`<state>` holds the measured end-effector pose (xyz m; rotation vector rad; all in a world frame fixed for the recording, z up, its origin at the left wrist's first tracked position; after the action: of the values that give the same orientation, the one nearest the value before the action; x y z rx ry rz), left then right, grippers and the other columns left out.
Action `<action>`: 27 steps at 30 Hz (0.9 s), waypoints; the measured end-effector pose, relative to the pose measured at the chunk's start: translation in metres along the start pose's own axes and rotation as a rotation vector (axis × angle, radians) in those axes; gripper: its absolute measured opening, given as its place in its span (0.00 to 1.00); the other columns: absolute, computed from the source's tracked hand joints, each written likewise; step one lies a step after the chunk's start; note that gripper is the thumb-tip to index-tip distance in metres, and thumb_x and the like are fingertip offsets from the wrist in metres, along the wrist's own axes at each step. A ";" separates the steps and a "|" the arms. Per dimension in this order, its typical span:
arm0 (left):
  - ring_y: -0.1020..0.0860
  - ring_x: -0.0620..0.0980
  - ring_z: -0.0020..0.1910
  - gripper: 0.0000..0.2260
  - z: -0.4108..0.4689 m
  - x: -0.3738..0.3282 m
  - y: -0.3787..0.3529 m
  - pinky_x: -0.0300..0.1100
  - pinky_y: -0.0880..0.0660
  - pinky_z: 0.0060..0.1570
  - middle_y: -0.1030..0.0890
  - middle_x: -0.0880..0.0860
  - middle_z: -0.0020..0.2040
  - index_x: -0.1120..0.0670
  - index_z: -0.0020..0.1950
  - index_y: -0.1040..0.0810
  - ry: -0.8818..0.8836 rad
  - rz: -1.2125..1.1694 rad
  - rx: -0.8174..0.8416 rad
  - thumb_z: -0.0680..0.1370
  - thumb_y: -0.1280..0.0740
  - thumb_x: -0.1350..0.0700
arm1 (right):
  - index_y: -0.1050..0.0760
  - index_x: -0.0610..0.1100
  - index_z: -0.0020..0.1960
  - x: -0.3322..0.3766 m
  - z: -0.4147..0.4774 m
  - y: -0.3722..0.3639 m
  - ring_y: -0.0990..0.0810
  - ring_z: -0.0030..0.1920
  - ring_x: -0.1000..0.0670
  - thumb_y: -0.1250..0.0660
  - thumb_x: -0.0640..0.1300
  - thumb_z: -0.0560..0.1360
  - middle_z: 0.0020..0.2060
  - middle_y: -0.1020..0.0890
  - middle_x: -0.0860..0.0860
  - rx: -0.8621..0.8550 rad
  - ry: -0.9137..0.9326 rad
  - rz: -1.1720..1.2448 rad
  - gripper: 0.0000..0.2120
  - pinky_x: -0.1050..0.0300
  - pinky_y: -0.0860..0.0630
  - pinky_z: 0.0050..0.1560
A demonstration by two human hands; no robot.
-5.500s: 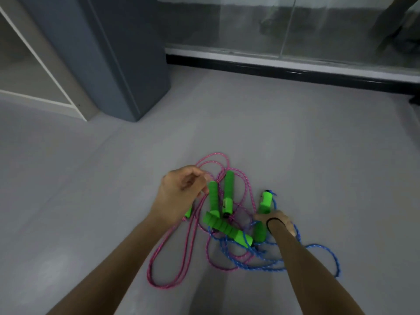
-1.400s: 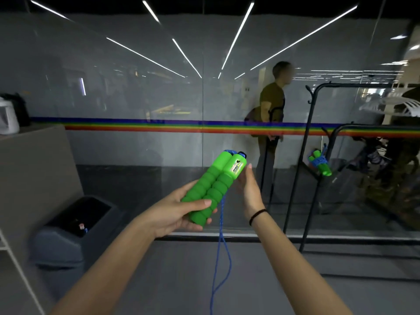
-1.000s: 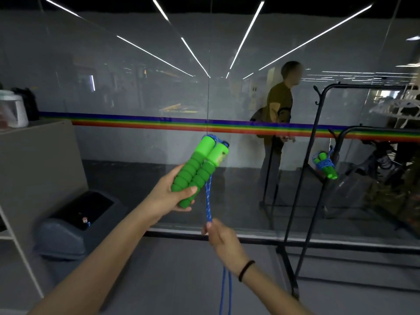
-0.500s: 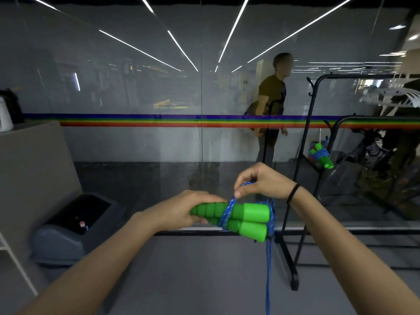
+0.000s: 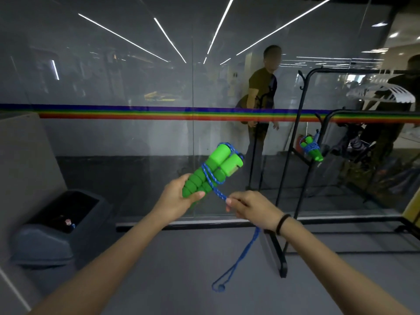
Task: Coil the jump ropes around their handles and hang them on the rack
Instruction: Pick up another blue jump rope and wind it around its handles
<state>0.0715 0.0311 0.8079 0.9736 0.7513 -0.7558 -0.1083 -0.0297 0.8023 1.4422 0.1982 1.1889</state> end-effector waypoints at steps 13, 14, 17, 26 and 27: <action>0.22 0.41 0.49 0.15 -0.016 -0.014 0.000 0.41 0.25 0.50 0.20 0.42 0.49 0.48 0.56 0.23 -0.321 0.371 0.528 0.71 0.27 0.55 | 0.19 0.48 0.40 0.010 0.009 0.065 0.20 0.37 0.59 0.28 0.49 0.65 0.34 0.17 0.55 0.055 0.145 0.230 0.06 0.67 0.26 0.43; 0.21 0.42 0.48 0.14 -0.017 -0.019 0.001 0.40 0.25 0.49 0.19 0.46 0.48 0.51 0.55 0.22 -0.324 0.242 0.507 0.71 0.27 0.57 | 0.19 0.47 0.40 0.005 0.011 0.061 0.20 0.37 0.59 0.28 0.51 0.65 0.34 0.17 0.55 0.027 0.130 0.357 0.08 0.66 0.26 0.43; 0.22 0.44 0.46 0.13 -0.019 -0.027 0.000 0.37 0.25 0.48 0.18 0.53 0.46 0.58 0.55 0.21 -0.272 -0.083 0.456 0.70 0.27 0.63 | 0.21 0.42 0.47 0.004 0.003 0.029 0.19 0.43 0.59 0.31 0.55 0.69 0.41 0.15 0.53 0.209 0.223 0.896 0.17 0.67 0.24 0.48; 0.20 0.47 0.35 0.11 -0.014 0.008 -0.025 0.40 0.20 0.37 0.16 0.48 0.36 0.59 0.54 0.24 0.089 -0.497 -0.010 0.73 0.31 0.66 | 0.31 0.46 0.35 -0.004 -0.011 -0.028 0.37 0.23 0.56 0.47 0.46 0.80 0.20 0.34 0.56 -0.059 -0.177 0.546 0.16 0.67 0.39 0.25; 0.20 0.47 0.34 0.11 -0.012 0.010 -0.025 0.41 0.20 0.36 0.17 0.48 0.35 0.58 0.54 0.23 0.090 -0.450 -0.036 0.72 0.29 0.63 | 0.31 0.46 0.35 -0.003 -0.011 -0.025 0.35 0.26 0.54 0.46 0.46 0.80 0.22 0.32 0.56 -0.055 -0.161 0.405 0.16 0.65 0.36 0.28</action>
<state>0.0538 0.0312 0.7840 0.8175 1.0777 -1.0881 -0.1054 -0.0174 0.7775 1.5659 -0.2481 1.3795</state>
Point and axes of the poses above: each hand's wrist, its own z-axis towards the middle knuckle, its own y-axis out of the back of the hand, x = y × z, the point moved 4 cm from there along z, towards the middle knuckle
